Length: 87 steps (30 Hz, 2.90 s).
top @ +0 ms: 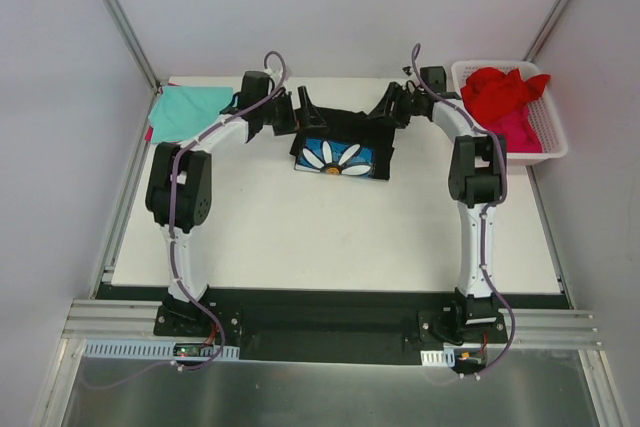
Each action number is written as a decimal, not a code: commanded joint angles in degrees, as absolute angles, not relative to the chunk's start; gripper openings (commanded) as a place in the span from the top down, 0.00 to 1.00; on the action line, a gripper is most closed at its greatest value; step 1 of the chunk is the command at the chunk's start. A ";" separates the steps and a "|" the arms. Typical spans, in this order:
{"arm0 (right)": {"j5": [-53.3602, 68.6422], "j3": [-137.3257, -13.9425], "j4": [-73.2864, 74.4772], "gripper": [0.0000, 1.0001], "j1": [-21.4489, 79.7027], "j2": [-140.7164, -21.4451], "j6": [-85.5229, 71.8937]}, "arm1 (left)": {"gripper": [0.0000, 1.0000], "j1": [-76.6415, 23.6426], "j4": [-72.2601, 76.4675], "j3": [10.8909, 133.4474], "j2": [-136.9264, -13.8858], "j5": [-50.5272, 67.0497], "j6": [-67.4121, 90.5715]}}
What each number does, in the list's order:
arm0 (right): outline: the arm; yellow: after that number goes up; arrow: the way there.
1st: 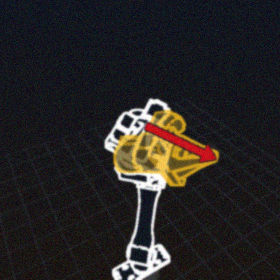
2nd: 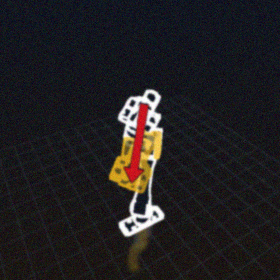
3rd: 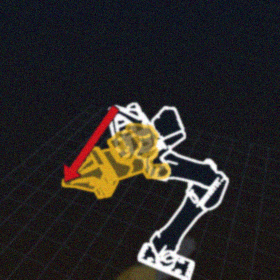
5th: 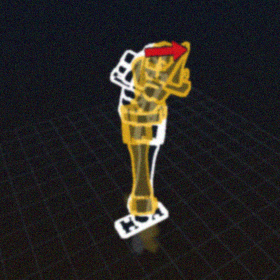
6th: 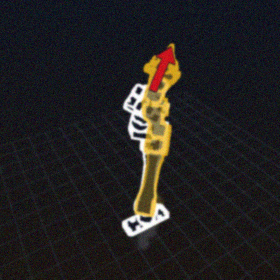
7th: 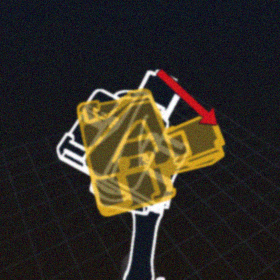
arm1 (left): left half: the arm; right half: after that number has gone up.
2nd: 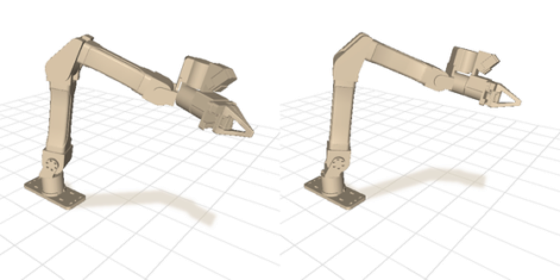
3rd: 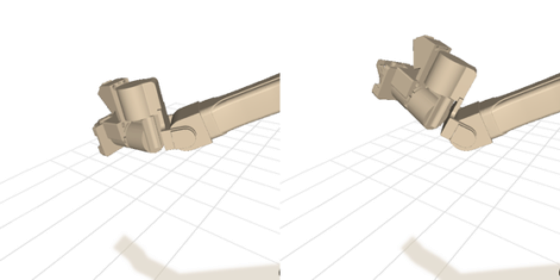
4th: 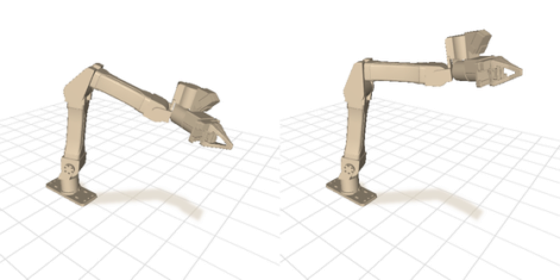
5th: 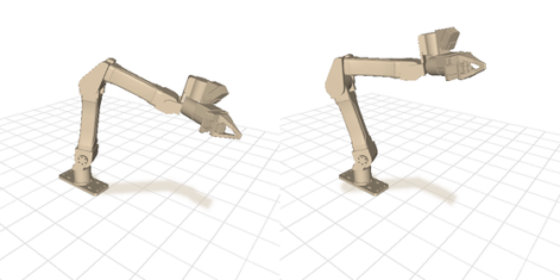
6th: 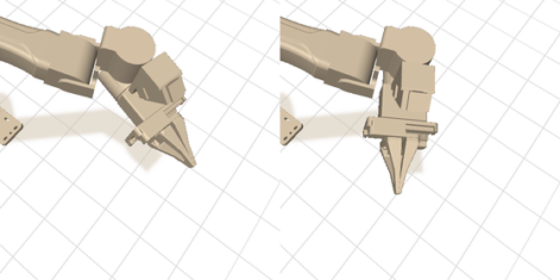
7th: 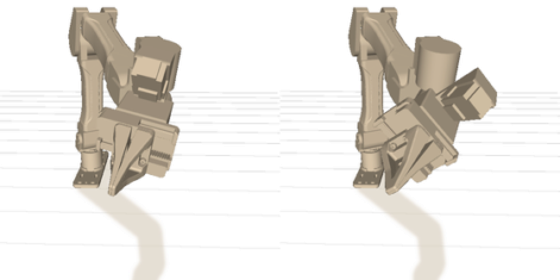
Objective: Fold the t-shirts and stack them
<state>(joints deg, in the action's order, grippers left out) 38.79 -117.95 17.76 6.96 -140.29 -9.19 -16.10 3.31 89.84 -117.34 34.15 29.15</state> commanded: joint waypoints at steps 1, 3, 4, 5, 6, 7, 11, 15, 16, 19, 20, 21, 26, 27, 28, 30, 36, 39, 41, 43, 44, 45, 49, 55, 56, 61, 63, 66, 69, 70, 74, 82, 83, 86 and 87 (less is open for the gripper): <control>42.98 -114.88 14.68 0.46 7.56 -132.55 -9.85 | 0.01 -17.57 -1.82 84.39 -108.64 29.46 26.11; 42.45 -112.52 14.59 0.46 7.56 -130.88 -9.41 | 0.01 -17.67 -3.16 81.05 -107.32 27.17 24.96; 42.36 -111.80 14.59 0.46 7.56 -130.61 -9.06 | 0.01 -17.67 -3.69 79.73 -106.88 26.72 24.79; 42.19 -111.36 15.11 0.46 7.47 -130.34 -8.27 | 0.01 -17.67 -4.91 77.19 -106.35 26.20 25.13; 42.19 -111.10 15.47 0.46 7.56 -130.25 -8.26 | 0.01 -17.67 -4.92 75.52 -104.96 26.02 25.40; 42.19 -111.01 15.73 0.46 7.56 -130.25 -8.17 | 0.01 -17.67 -4.83 73.84 -104.16 25.58 25.66; 42.45 -111.00 14.60 0.46 7.65 -130.87 -9.31 | 0.01 -17.93 -4.57 67.69 -101.60 23.47 25.49; 42.98 -111.44 13.18 0.46 8.26 -131.22 -10.46 | 0.01 -17.93 -2.73 66.62 -102.21 23.64 25.84; 43.15 -112.23 13.18 0.46 8.26 -131.31 -10.63 | 0.01 -17.93 -2.29 66.62 -102.48 23.64 26.01; 43.85 -113.29 13.27 0.47 8.53 -131.40 -10.81 | 0.01 -17.93 -0.71 66.80 -103.36 23.82 26.37; 44.12 -113.55 13.27 0.47 8.61 -131.22 -10.72 | 0.01 -17.93 -0.62 67.06 -103.53 23.47 26.02; 44.30 -113.64 13.27 0.47 8.53 -131.05 -10.72 | 0.01 -17.93 -0.70 67.23 -103.54 23.21 25.84; 44.47 -112.85 13.19 0.47 8.61 -129.82 -10.46 | 0.01 -17.84 1.56 66.02 -102.14 19.43 24.00; 44.56 -112.59 13.18 0.47 8.53 -129.64 -10.55 | 0.01 -17.75 3.24 65.14 -101.87 19.34 24.17; 44.65 -112.33 13.10 0.47 8.61 -129.55 -10.46 | 0.01 -17.06 6.04 64.17 -101.69 20.55 24.52; 44.91 -111.45 12.83 0.47 8.61 -129.03 -10.46 | 0.01 -15.74 17.53 60.48 -102.74 24.24 27.67; 44.47 -109.69 13.53 0.47 8.26 -127.79 -8.88 | 0.02 -12.39 29.70 59.85 -109.68 34.10 35.59; 44.56 -109.77 13.89 0.47 7.82 -127.71 -8.79 | 0.14 -12.39 32.15 60.12 -110.92 35.51 36.82; 44.56 -110.04 13.80 0.47 7.73 -128.05 -9.05 | 0.35 -12.39 33.13 60.82 -112.05 36.38 37.70; 44.65 -110.21 13.80 0.47 7.65 -128.23 -9.05 | 0.52 -12.39 34.88 61.61 -113.02 36.91 39.10; 44.65 -110.21 13.71 0.47 7.73 -128.41 -9.14 | 0.59 -12.39 35.85 61.79 -113.90 37.35 39.81; 44.56 -110.21 13.80 0.47 7.73 -128.58 -9.23 | 0.64 -12.39 36.73 61.87 -114.34 38.14 40.42; 44.30 -110.04 14.15 0.47 7.65 -129.11 -8.96 | 0.67 -12.48 38.50 61.79 -115.14 39.20 43.50; 44.73 -110.30 13.54 0.47 7.65 -129.99 -9.75 | 0.68 -12.48 42.27 58.46 -114.96 40.78 46.49; 45.17 -110.30 13.01 0.47 7.56 -129.99 -10.54 | 0.70 -12.48 43.58 58.01 -115.05 41.04 46.93; 51.57 -116.08 7.57 0.50 7.73 -133.23 -16.60 | 0.74 -12.48 46.49 55.73 -115.75 41.31 48.78; 53.69 -117.07 1.80 0.63 7.82 -134.38 -23.16 | 0.76 -12.48 46.49 55.64 -115.84 41.31 48.69; 55.55 -116.54 -1.67 0.78 8.70 -134.04 -25.75 | 0.82 -12.48 46.14 55.90 -116.19 41.40 48.34; 55.46 -113.56 -1.41 0.80 9.84 -131.31 -24.70 | 0.86 -12.48 45.09 56.95 -116.72 41.66 47.90; 55.63 -112.68 -1.41 0.82 9.93 -130.79 -25.13 | 0.87 -12.48 44.65 57.48 -116.98 41.66 47.81; 55.90 -104.00 -3.51 0.83 10.28 -126.40 -25.49 | 0.89 -12.48 44.30 58.36 -117.33 41.92 47.72; 53.88 -100.53 2.98 0.82 9.49 -126.56 -19.16 | 0.91 -12.48 44.03 58.71 -117.25 42.19 47.90; 53.62 -100.72 3.34 0.83 9.49 -127.00 -18.64 | 0.91 -12.48 44.03 58.54 -117.16 42.01 47.90; 51.51 -102.21 3.69 0.87 9.23 -129.10 -16.44 | 0.91 -12.48 44.03 58.36 -116.81 42.10 47.90; 50.89 -103.35 5.08 0.88 8.88 -130.50 -15.65 | 0.91 -12.48 43.95 58.36 -116.81 42.01 47.99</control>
<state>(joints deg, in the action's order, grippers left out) 52.69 -98.48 3.38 9.67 -128.95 -20.01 -12.05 42.54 57.08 -117.16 40.40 48.53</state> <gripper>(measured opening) 0.140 0.094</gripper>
